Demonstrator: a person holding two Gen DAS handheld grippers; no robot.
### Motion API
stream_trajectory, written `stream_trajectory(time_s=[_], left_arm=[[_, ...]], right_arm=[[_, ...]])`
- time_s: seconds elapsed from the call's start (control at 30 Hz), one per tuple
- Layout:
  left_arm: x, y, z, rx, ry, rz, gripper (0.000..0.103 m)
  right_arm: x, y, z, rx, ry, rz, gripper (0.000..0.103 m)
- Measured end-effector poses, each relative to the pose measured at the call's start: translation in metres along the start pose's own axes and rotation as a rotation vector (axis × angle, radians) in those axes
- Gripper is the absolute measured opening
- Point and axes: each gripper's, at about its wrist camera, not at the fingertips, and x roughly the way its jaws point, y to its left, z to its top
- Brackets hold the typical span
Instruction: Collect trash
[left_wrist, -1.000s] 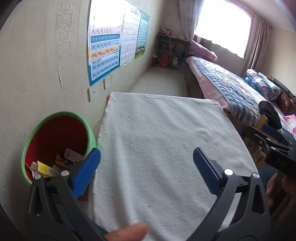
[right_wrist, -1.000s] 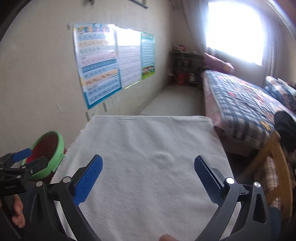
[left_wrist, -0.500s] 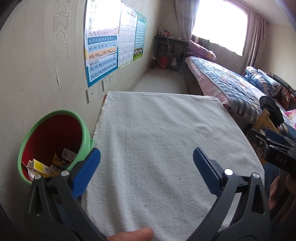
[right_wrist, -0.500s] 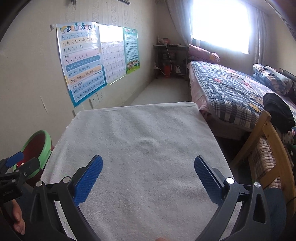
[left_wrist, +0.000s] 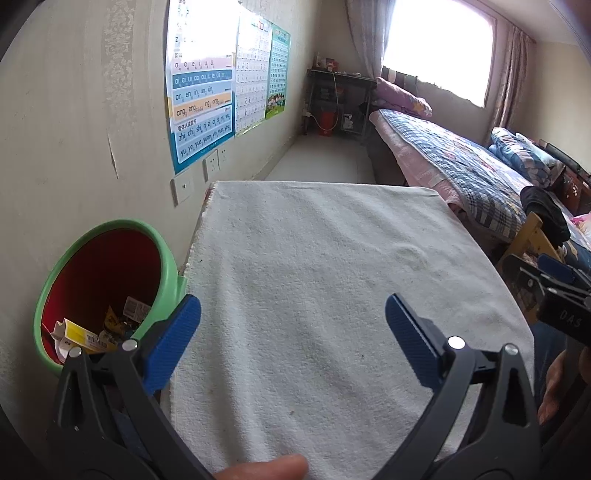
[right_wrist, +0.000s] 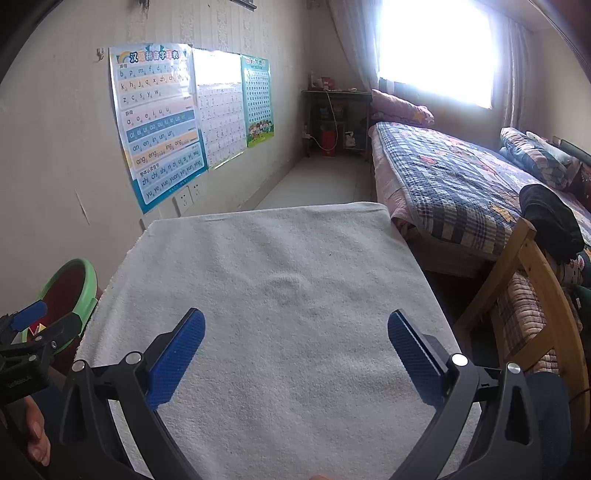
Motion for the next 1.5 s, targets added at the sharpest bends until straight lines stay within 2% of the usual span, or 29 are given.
stream_trajectory(time_s=[1.5], left_arm=[[0.0016,-0.0028,-0.0015,0.004,-0.006,-0.019,0.098]], right_arm=[[0.0033,0.0038,-0.0044,-0.022,0.012,0.001,0.096]])
